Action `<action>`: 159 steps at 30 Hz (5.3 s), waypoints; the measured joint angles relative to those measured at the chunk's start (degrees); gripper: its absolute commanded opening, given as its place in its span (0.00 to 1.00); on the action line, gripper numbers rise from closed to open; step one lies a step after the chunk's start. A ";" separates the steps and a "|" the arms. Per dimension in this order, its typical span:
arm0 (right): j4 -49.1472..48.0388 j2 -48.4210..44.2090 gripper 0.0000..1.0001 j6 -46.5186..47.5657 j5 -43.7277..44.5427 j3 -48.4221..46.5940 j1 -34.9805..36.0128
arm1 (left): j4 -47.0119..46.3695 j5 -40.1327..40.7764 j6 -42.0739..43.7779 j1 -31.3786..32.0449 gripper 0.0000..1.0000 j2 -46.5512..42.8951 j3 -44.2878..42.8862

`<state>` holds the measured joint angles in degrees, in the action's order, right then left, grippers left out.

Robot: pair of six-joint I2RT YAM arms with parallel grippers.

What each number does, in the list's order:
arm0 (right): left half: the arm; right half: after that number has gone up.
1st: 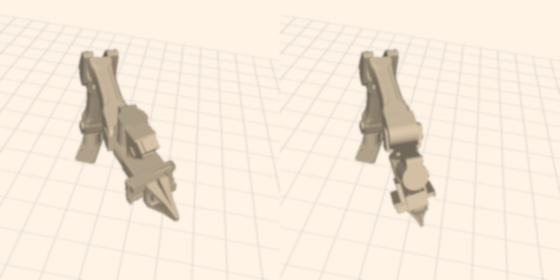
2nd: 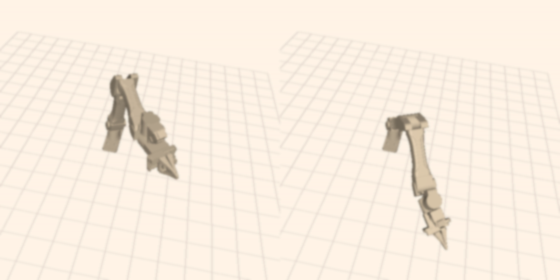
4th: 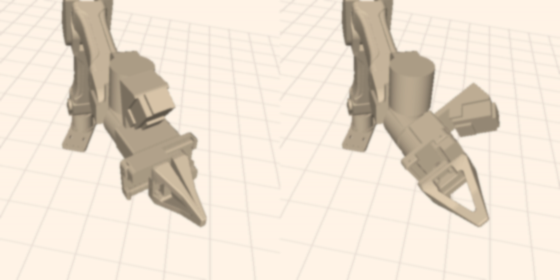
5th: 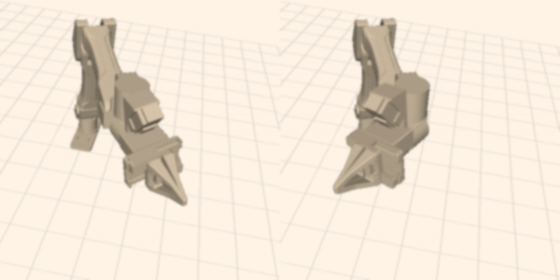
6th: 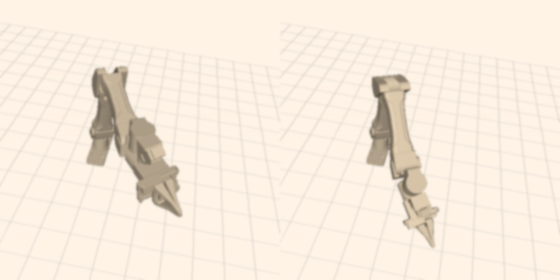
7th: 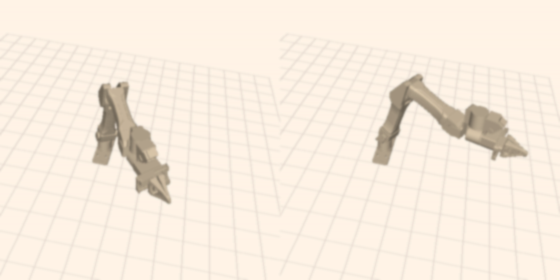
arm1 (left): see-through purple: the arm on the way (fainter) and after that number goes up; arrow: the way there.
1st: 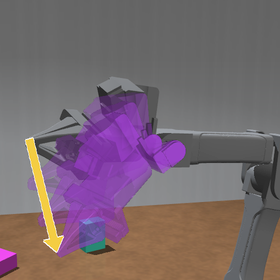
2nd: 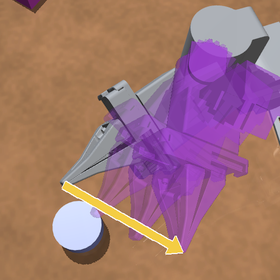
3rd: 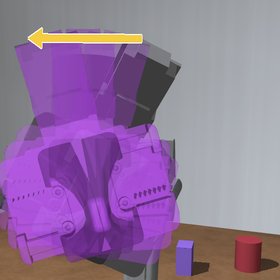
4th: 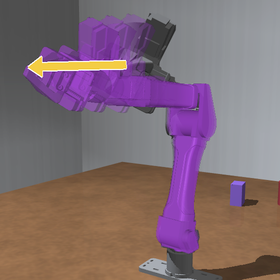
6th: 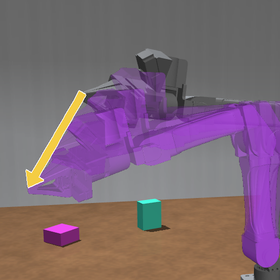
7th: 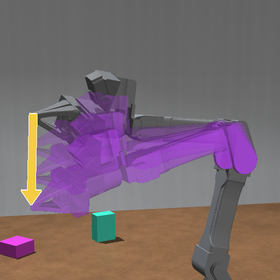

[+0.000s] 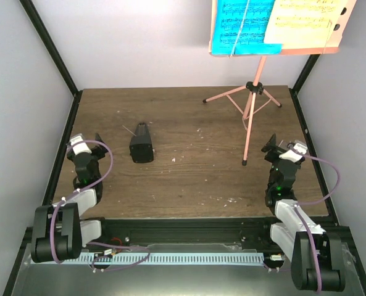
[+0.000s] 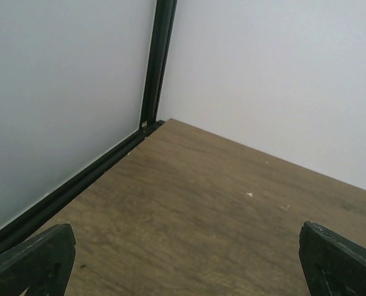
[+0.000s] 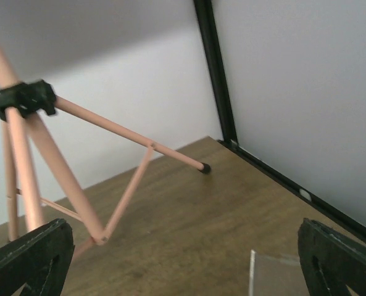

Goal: Pack up the instrument practice props

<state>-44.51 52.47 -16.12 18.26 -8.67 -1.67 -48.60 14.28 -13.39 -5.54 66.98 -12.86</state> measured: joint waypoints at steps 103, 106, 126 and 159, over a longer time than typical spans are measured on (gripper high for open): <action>59.58 -15.30 1.00 -13.05 -54.01 -14.03 -0.13 | 88.06 -24.90 17.86 50.75 1.00 14.47 -49.16; 57.33 -13.22 1.00 -13.75 -58.05 -11.76 -0.13 | 87.01 -23.89 13.94 50.75 1.00 8.07 -49.48; 56.35 -6.80 1.00 -16.26 -66.66 -8.26 -0.13 | 98.60 -21.70 10.54 48.39 0.71 42.42 -76.26; 59.74 -10.93 1.00 -16.55 -66.69 -9.18 -0.13 | 96.26 -26.75 11.47 48.11 0.20 45.53 -73.48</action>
<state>15.22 41.54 -32.67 -48.42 -17.85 -1.80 47.66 -12.47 -1.91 42.57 112.51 -86.35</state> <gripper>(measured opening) 0.999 0.270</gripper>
